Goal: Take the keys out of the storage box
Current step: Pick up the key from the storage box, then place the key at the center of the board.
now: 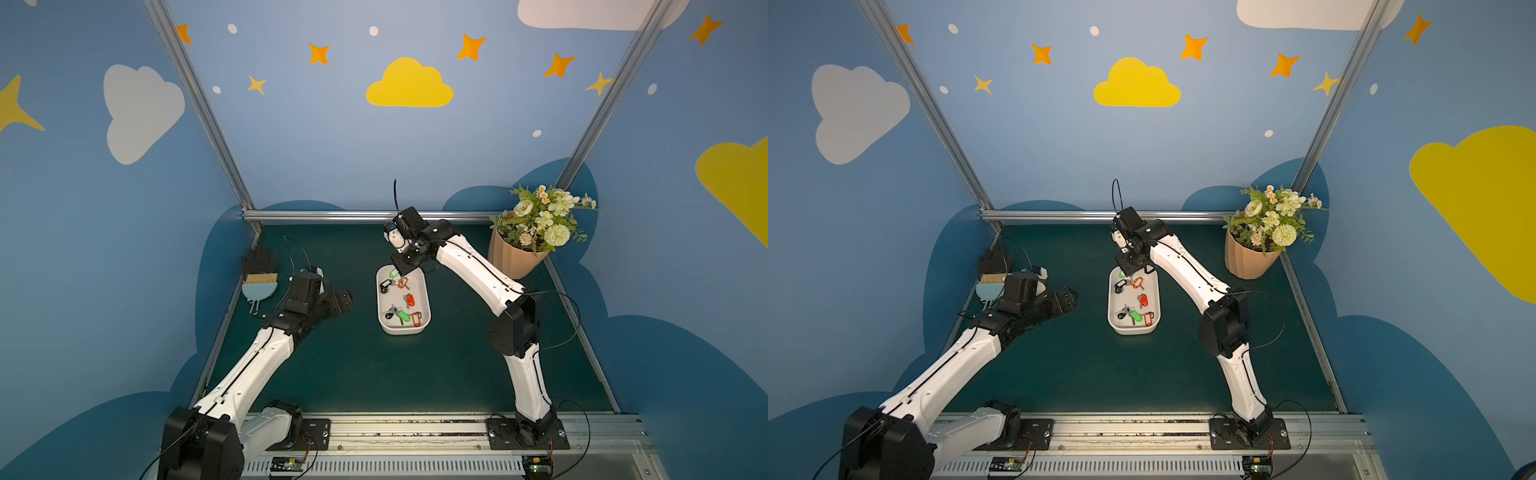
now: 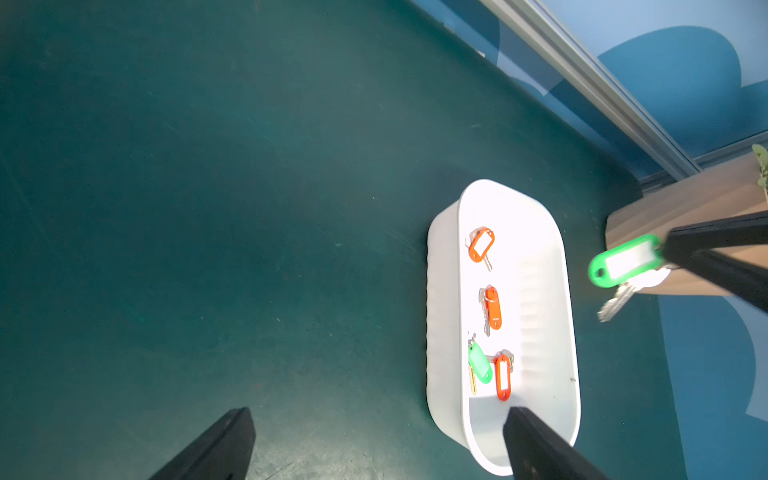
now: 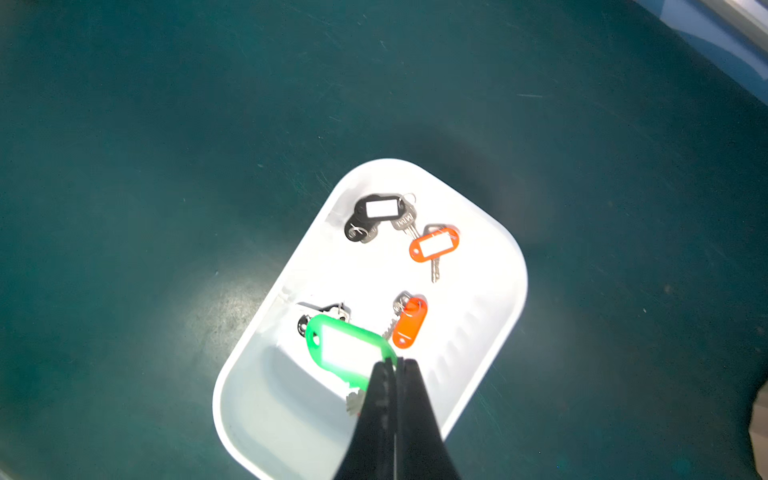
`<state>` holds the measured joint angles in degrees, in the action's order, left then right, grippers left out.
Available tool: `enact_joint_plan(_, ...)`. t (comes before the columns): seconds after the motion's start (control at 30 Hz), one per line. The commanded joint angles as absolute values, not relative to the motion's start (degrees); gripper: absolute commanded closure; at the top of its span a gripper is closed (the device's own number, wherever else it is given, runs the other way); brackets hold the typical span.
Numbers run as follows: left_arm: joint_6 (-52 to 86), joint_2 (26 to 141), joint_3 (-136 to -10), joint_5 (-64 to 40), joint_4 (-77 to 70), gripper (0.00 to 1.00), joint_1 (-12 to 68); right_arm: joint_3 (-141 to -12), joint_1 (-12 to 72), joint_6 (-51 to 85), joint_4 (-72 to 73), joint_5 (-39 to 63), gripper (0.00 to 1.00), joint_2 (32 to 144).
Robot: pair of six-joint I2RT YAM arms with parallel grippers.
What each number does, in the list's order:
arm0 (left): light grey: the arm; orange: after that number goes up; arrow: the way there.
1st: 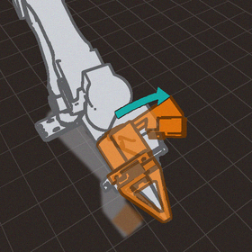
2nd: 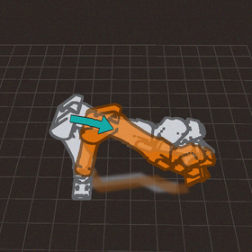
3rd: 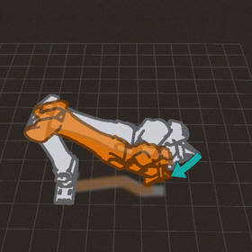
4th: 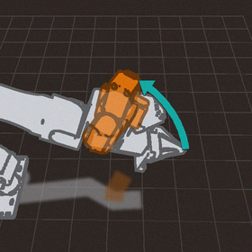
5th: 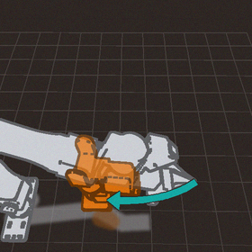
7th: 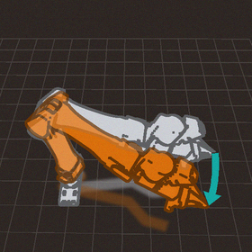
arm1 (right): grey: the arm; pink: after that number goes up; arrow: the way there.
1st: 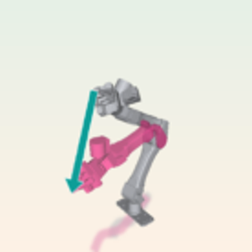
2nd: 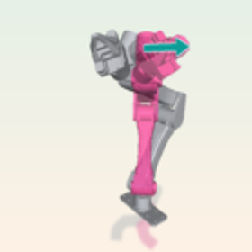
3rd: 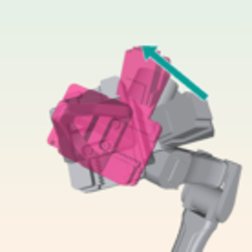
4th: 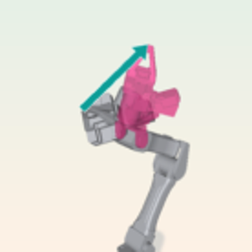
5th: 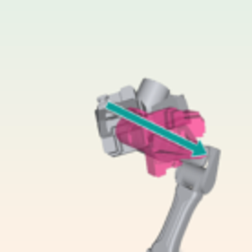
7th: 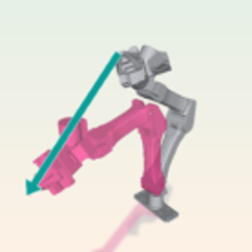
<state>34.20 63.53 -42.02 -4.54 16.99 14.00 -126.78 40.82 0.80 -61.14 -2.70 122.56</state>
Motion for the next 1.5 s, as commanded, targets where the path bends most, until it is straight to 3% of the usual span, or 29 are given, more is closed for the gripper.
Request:
enact_joint_plan(0.0, 35.1, 63.6, -40.3, -10.7, 12.0, 0.0, 14.1, -123.7, 38.0, 1.1, -63.7, -2.5, 1.0, 118.3)
enact_joint_plan(0.3, 35.0, 65.8, -39.7, -14.7, 9.9, 0.0, 16.5, -112.6, 29.3, -0.3, -62.5, -0.5, 1.0, 113.6)
enact_joint_plan(0.5, 34.8, 65.3, -39.7, -13.8, 10.0, 0.0, 17.0, -105.6, 24.4, -1.0, -54.1, 2.2, 1.0, 115.6)
enact_joint_plan(1.07, 33.6, 63.1, -40.0, -11.3, 12.8, 0.0, 17.2, -109.6, 18.6, 1.9, -45.8, 13.8, 1.0, 131.7)
enact_joint_plan(1.4, 33.3, 63.2, -40.0, -10.8, 13.1, 0.0, 17.1, -110.1, 18.3, 2.1, -45.2, 11.5, 1.0, 135.3)
enact_joint_plan(1.47, 33.3, 63.3, -39.9, -10.6, 12.9, 0.0, 17.1, -109.5, 18.4, 2.0, -45.3, 11.4, 0.92, 134.7)
